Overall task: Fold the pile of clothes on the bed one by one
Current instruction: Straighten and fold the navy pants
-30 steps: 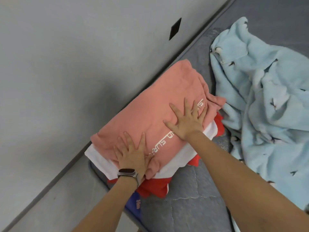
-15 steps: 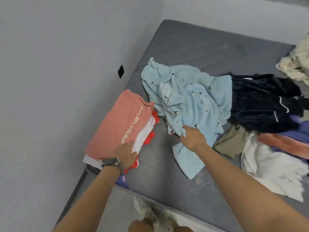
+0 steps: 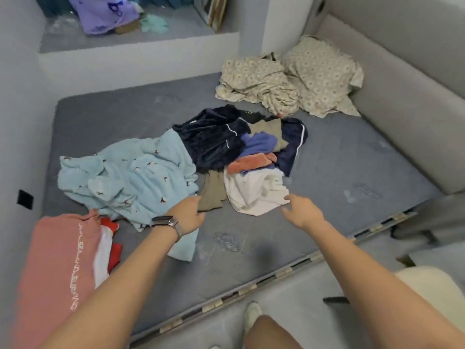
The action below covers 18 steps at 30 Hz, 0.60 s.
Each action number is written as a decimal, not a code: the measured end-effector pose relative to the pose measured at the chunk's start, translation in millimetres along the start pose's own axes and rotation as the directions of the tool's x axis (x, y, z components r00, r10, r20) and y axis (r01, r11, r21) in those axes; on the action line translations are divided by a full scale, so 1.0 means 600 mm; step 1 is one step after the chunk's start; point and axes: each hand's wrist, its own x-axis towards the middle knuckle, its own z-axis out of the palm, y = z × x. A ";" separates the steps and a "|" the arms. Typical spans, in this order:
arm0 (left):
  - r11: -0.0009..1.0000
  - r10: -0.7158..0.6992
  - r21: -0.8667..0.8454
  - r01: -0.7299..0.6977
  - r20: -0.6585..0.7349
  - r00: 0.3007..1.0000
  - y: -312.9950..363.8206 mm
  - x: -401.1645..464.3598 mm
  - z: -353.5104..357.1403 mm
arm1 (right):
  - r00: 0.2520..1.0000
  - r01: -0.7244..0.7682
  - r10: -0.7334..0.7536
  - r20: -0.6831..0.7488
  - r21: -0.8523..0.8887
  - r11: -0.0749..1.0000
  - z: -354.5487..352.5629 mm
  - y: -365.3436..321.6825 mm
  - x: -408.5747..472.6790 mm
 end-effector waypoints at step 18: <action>0.975 -0.073 -0.205 0.086 0.070 0.995 0.413 0.279 0.226 | 0.983 -0.016 0.010 0.184 0.029 0.999 -0.125 0.416 0.190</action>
